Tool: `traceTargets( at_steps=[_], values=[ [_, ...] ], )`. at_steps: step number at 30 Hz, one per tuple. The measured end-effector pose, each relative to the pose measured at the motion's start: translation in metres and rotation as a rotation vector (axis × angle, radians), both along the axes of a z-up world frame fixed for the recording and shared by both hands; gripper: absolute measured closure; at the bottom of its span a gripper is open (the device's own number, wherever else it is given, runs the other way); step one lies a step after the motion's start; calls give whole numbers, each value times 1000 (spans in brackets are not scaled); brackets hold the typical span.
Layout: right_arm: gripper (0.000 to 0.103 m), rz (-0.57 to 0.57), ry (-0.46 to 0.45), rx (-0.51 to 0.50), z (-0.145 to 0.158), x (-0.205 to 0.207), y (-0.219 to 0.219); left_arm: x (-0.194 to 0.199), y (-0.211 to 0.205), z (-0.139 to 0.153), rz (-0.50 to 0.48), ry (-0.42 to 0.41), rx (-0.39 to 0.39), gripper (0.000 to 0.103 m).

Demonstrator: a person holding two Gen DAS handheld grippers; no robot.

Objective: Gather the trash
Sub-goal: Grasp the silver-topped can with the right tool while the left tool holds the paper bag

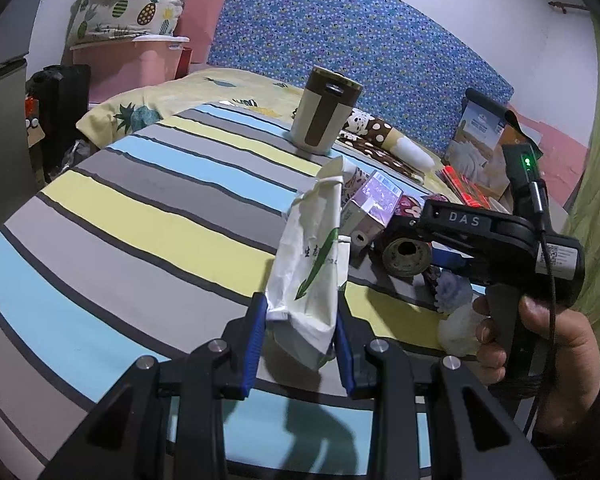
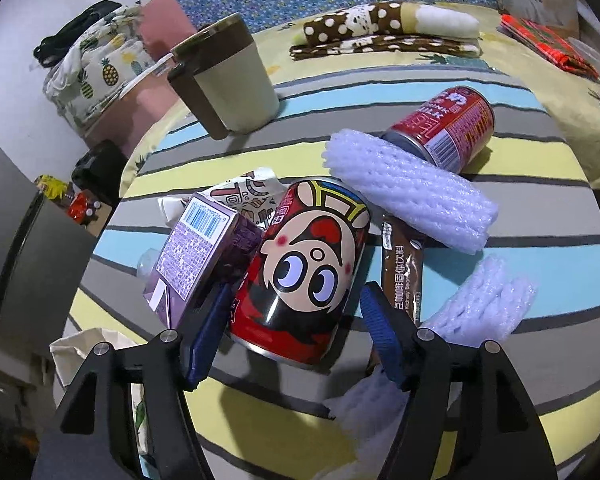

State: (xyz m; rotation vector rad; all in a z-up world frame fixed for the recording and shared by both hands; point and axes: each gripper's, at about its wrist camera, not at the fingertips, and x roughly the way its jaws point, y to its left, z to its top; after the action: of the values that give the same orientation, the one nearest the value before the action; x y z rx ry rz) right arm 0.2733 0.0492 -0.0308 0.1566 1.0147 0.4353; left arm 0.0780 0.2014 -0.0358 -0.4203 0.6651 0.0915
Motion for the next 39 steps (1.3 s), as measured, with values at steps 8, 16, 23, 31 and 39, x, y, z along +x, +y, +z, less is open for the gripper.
traceTargets(
  at_steps=[8, 16, 23, 31, 39],
  values=[
    [42, 0, -39, -7, 6, -4, -14, 3, -5, 2, -18, 1, 9, 70],
    [46, 52, -149, 8, 34, -18, -28, 4, -18, 9, -35, -2, 29, 70],
    [48, 83, -177, 6, 36, -15, -38, 4, -30, 16, -54, -12, 42, 70],
    [48, 143, -223, -88, 33, -22, -29, 6, -38, 18, -69, -7, 53, 70],
    [48, 145, -223, -78, 33, -26, -41, 5, -42, 20, -74, -3, 63, 70]
  ],
)
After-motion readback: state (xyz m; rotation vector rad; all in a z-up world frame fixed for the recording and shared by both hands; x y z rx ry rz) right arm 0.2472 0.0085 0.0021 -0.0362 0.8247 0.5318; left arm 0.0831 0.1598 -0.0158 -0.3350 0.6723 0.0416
